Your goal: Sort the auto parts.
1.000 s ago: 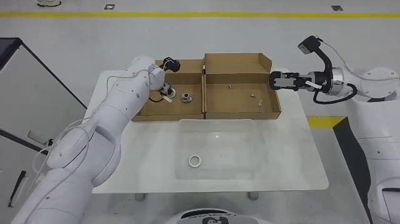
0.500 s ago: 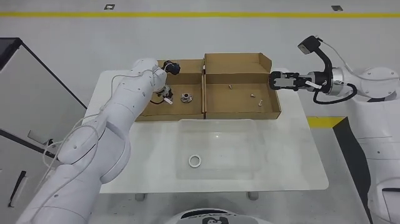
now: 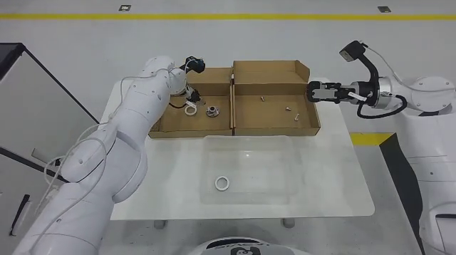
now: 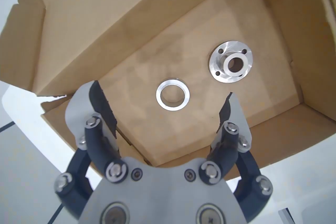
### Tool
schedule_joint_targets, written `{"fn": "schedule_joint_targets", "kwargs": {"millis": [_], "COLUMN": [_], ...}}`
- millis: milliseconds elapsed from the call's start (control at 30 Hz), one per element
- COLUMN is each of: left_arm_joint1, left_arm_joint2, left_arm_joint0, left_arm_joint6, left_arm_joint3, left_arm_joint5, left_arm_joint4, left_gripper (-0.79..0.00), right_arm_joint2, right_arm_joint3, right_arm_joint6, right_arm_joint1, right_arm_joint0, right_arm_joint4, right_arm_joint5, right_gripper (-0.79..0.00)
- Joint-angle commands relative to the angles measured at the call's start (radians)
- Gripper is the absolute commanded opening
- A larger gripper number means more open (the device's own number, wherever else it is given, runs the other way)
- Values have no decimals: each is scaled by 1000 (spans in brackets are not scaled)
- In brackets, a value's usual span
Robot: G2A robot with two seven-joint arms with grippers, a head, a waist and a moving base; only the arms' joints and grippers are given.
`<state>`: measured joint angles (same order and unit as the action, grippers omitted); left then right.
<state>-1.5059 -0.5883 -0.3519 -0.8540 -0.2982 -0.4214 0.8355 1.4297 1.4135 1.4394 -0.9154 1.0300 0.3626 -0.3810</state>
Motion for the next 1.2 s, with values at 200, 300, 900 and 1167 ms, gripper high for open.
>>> {"fn": "schedule_joint_targets", "kwargs": {"millis": [200, 300, 900, 1167], "left_arm_joint1": [65, 111, 373, 423], "left_arm_joint2": [-37, -76, -445, -326], "left_arm_joint0": [-33, -90, -701, -685], "left_arm_joint6": [5, -40, -428, -443], "left_arm_joint3": [-197, -358, -1489, -1555], "left_arm_joint5": [-132, -143, -117, -102], "left_arm_joint4": [31, 38, -24, -141], "left_gripper": [0, 0, 0, 0], "right_arm_joint2": [0, 0, 0, 0], "right_arm_joint3": [0, 0, 0, 0], "right_arm_joint6": [0, 0, 0, 0], "right_arm_joint1": [0, 0, 0, 0], "right_arm_joint0": [0, 0, 0, 0], "right_arm_joint4": [0, 0, 0, 0], "right_arm_joint5": [0, 0, 0, 0], "right_gripper": [0, 0, 0, 0]}}
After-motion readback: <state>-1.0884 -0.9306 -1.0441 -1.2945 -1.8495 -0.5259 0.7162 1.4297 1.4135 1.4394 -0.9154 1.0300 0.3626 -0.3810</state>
